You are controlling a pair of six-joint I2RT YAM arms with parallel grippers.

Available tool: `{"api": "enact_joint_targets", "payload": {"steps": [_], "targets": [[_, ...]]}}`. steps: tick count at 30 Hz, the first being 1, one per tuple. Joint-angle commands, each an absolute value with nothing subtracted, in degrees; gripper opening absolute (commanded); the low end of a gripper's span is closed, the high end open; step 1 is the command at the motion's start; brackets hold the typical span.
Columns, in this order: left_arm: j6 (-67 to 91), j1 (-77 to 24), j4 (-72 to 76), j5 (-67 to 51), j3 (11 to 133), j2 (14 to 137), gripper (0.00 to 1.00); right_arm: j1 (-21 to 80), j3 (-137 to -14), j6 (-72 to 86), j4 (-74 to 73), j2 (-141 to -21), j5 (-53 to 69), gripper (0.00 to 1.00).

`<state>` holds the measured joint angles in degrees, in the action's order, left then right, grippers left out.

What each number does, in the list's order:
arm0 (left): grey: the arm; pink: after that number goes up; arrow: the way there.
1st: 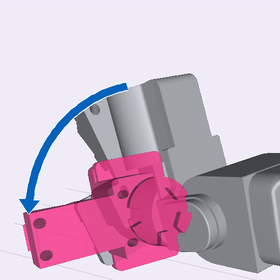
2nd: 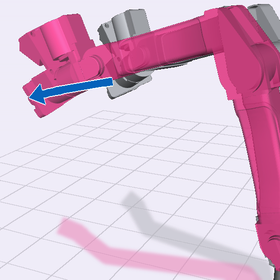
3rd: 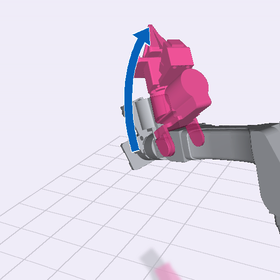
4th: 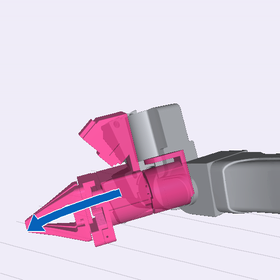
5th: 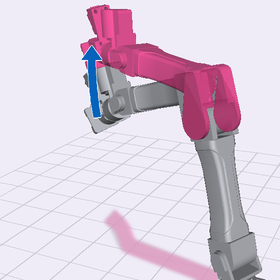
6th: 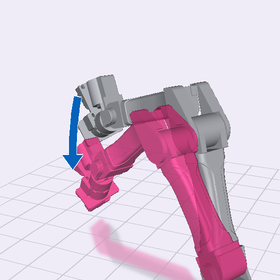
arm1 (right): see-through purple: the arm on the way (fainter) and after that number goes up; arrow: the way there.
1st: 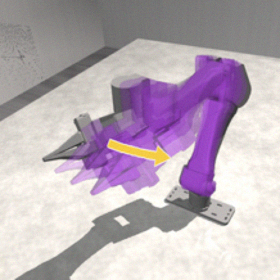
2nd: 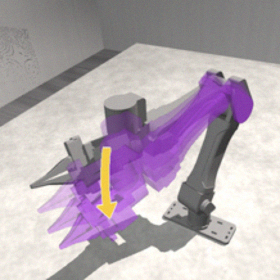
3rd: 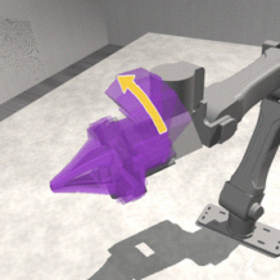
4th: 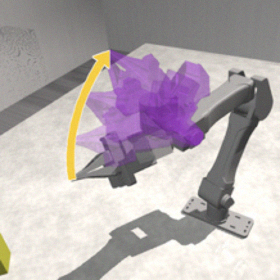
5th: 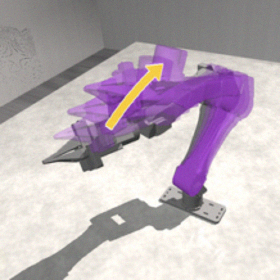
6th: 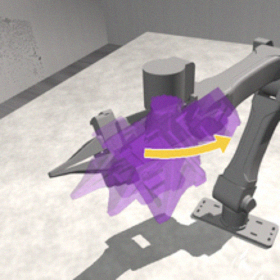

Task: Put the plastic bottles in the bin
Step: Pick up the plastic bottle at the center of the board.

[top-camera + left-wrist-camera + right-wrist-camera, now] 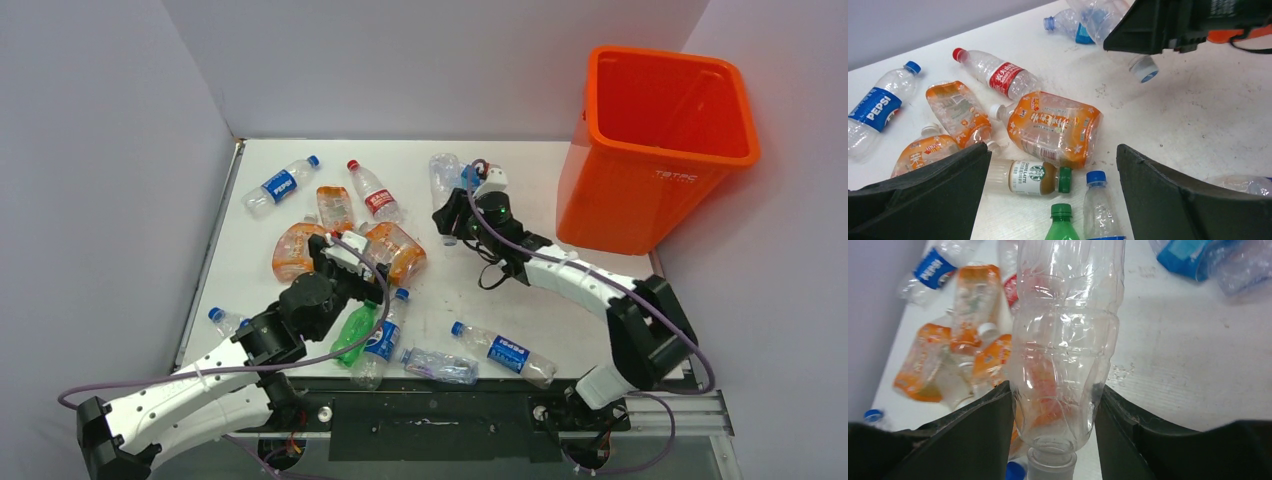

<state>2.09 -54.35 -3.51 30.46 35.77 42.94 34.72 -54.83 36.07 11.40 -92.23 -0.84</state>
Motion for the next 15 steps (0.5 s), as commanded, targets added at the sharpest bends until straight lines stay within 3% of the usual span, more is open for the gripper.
{"api": "enact_joint_targets", "payload": {"steps": [1, 10, 15], "targets": [[0.29, -54.67, 2.86, 31.54, 34.92, 40.28, 0.97, 35.64, -53.61, 30.87, 5.49, -81.39, 6.45, 0.05], [-18.12, -56.48, 10.28, 24.1, 31.2, 34.12, 0.96, 37.62, -47.51, 25.86, -10.79, -61.43, 19.78, 0.05], [-40.71, -60.83, 10.21, 17.73, 29.0, 34.99, 0.96, 37.77, -51.04, 23.16, -22.17, -54.24, 26.18, 0.05]]}}
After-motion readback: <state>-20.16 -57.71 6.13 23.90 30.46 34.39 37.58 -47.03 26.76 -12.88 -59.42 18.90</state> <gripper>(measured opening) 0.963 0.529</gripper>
